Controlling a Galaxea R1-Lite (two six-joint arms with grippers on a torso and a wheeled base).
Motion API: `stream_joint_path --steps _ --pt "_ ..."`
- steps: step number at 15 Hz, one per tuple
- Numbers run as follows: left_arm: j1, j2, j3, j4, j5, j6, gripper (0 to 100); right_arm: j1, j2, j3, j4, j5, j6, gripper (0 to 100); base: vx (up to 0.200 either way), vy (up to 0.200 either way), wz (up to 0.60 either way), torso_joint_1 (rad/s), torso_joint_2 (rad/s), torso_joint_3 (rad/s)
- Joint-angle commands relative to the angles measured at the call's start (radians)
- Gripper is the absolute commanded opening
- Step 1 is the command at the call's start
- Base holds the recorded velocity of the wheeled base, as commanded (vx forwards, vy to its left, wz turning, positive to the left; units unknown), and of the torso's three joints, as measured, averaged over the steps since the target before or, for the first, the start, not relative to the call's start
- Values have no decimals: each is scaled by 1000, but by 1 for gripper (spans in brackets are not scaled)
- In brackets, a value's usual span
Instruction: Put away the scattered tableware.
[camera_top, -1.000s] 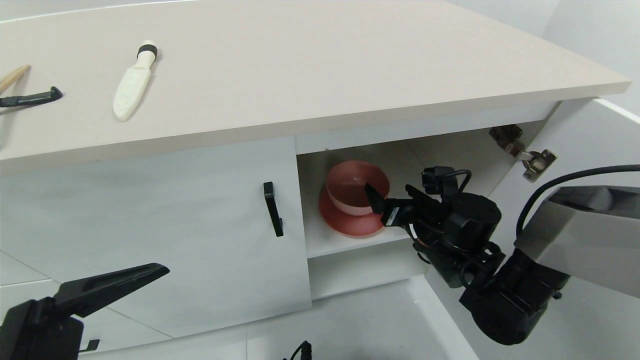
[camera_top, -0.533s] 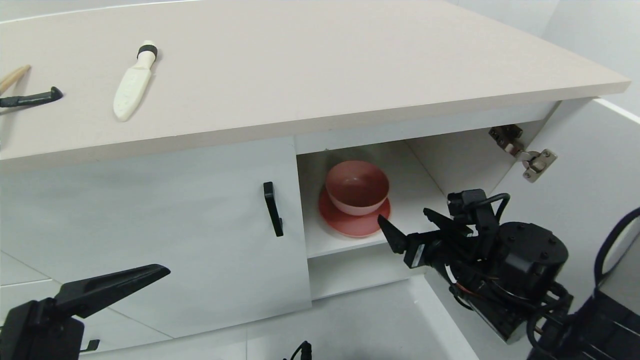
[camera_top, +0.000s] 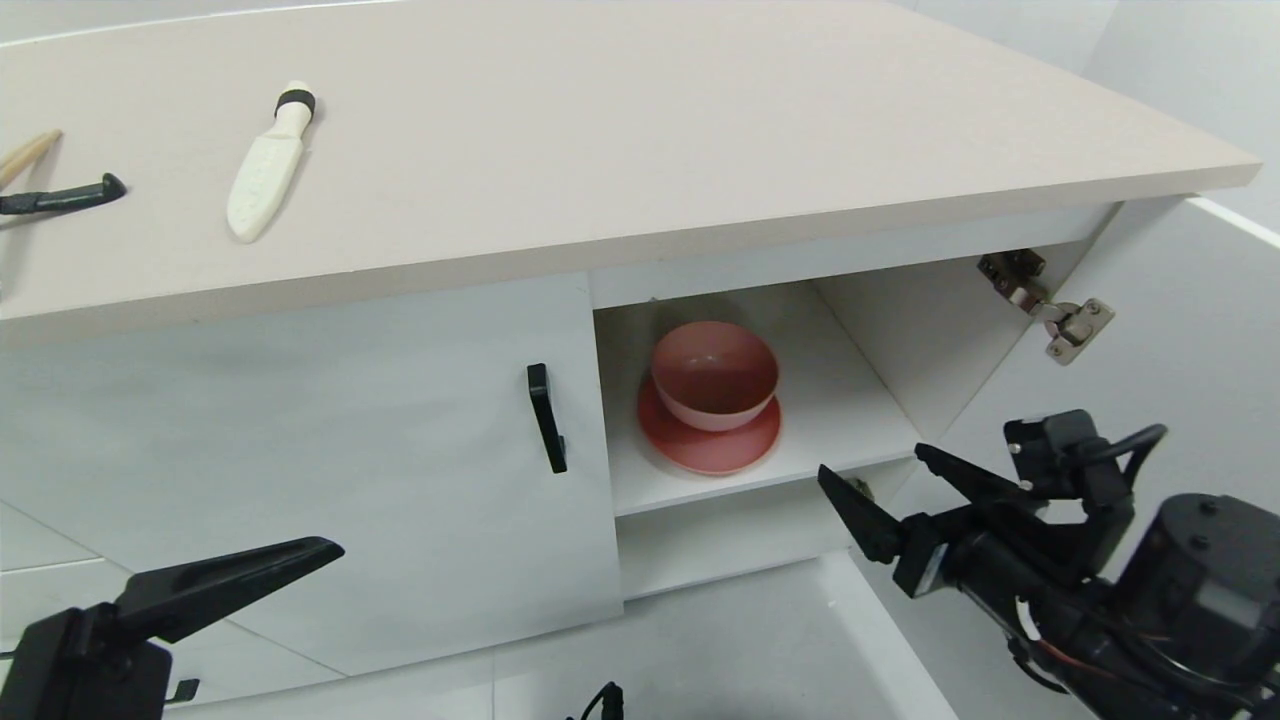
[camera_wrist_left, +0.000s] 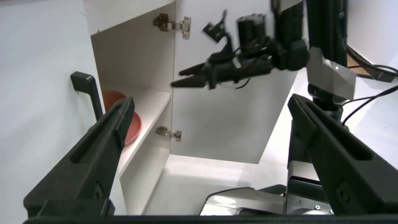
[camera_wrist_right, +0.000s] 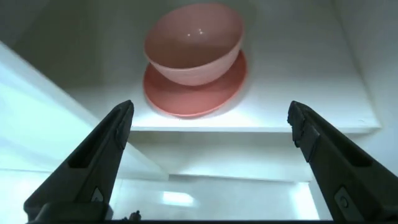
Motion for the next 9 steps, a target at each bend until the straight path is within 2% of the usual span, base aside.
stream_joint_path --steps 1,3,7,9 --pt "0 2 0 0 0 0 100 0 -137 100 -1 1 -1 100 0 0 0 0 0 0" --pt "0 2 5 1 0 0 100 -9 -215 111 -1 -30 0 100 0 0 0 0 0 0" --pt "7 -55 15 1 0 -3 100 -34 -355 111 105 -73 0 100 0 0 0 0 0 0" --pt "77 -119 11 4 1 -5 100 -86 -505 111 231 -70 2 100 0 0 0 0 0 0"
